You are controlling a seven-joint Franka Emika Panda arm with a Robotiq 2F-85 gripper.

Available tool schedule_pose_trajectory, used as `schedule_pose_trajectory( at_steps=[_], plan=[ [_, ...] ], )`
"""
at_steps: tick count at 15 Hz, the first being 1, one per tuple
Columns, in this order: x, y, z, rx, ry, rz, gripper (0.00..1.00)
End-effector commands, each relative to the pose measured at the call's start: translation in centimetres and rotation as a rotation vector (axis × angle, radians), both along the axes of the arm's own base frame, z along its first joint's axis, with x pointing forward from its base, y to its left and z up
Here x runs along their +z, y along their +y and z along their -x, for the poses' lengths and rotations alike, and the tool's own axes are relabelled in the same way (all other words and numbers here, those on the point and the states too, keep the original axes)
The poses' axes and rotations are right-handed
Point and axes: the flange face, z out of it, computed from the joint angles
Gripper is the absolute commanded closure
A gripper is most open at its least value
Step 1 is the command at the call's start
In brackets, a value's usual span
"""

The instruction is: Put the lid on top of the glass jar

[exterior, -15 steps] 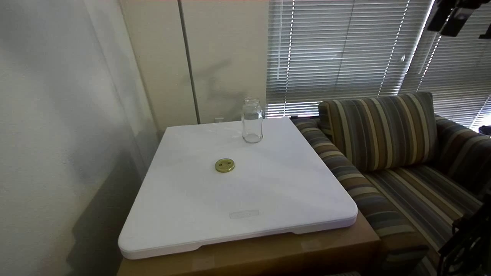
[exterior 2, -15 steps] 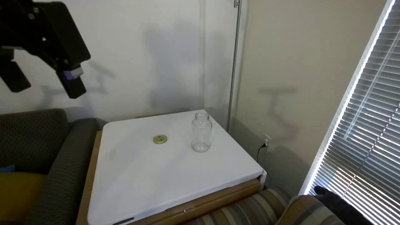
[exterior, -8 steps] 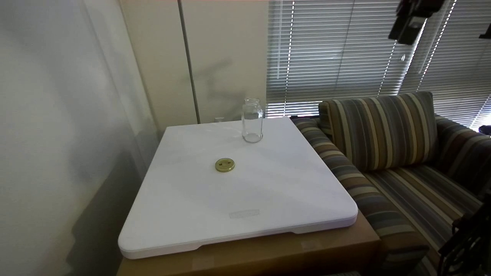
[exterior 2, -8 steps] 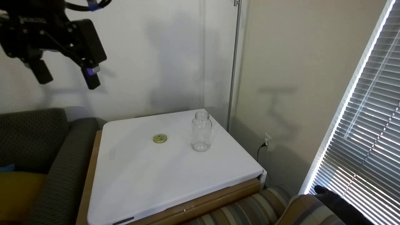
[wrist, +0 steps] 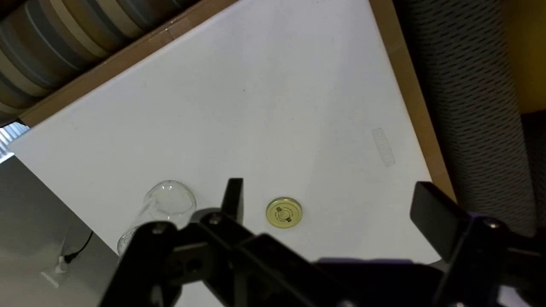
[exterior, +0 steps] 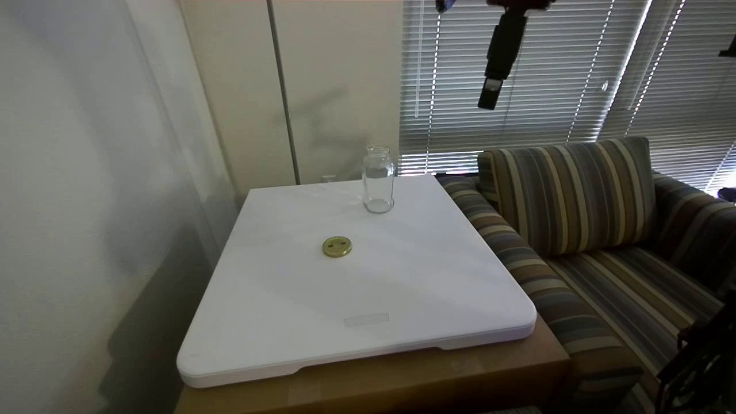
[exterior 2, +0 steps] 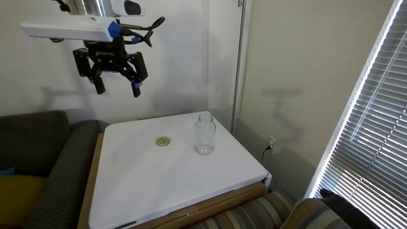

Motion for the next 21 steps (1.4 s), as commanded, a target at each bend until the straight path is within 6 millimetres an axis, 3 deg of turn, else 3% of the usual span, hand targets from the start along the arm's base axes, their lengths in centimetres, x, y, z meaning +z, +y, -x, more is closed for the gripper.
schedule_pose_trajectory(
  at_steps=[1,3,11,12,17,19,21],
  plan=[
    [0.0,0.0,-0.3,-0.002,0.001,0.002,0.0],
    [-0.1,0.3,-0.1,-0.058,0.013,-0.007,0.0],
    [-3.2,8.3,-3.3,-0.453,-0.003,-0.153,0.0],
    [-2.2,7.7,-1.8,-0.376,0.002,-0.106,0.0],
    [-3.3,8.8,-2.9,-0.429,0.001,-0.125,0.0],
    [-4.4,9.5,-3.9,-0.433,0.008,-0.079,0.0],
    [-5.9,10.1,-6.4,-0.437,0.006,-0.008,0.0]
  ],
)
